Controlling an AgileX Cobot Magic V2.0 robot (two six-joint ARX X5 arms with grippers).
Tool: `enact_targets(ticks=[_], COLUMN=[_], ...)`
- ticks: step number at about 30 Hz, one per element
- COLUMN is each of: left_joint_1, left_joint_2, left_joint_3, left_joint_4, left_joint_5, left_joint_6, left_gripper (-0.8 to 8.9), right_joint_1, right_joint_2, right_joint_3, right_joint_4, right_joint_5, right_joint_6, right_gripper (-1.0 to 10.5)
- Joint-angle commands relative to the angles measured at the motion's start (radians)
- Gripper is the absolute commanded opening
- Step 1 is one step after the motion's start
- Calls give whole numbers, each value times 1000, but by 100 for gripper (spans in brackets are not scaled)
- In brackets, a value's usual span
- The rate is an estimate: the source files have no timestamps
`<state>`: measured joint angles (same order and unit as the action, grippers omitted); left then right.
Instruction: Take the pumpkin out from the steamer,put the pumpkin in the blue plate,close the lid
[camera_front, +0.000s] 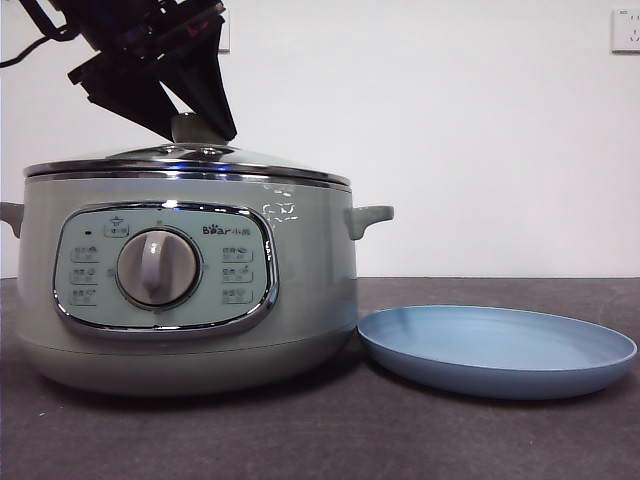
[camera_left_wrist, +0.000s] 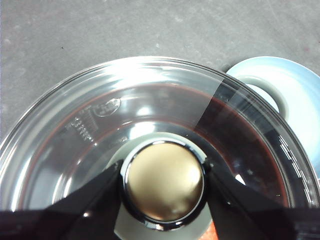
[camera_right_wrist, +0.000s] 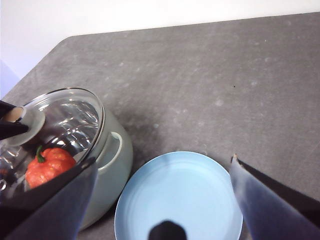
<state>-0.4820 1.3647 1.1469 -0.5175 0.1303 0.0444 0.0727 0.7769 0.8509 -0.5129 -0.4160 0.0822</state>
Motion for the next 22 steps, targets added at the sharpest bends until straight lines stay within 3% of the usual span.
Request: enact_targets(ticks=[1,10,18,22], left_joint_1=[-3,-3,-3,-3], left_joint_2=[-75,-311,-542,-629], left_joint_3=[6,6,6,6], left_joint_4=[34,23,-48,-84], left_joint_5=[0,-28,-204,-377], left_joint_6=[8,7,8,9], left_gripper=[-13,-13,-13,-13], right_joint_1=[3,52,235,344], right_joint_2=[0,43,224,366], right_joint_3=[4,5,68,202], right_joint_4=[-1,29,58,-29], right_joint_5=[1,-13,-56,-48], right_joint_6=[7,13,-7,-94], right_gripper=[441,437,442,455])
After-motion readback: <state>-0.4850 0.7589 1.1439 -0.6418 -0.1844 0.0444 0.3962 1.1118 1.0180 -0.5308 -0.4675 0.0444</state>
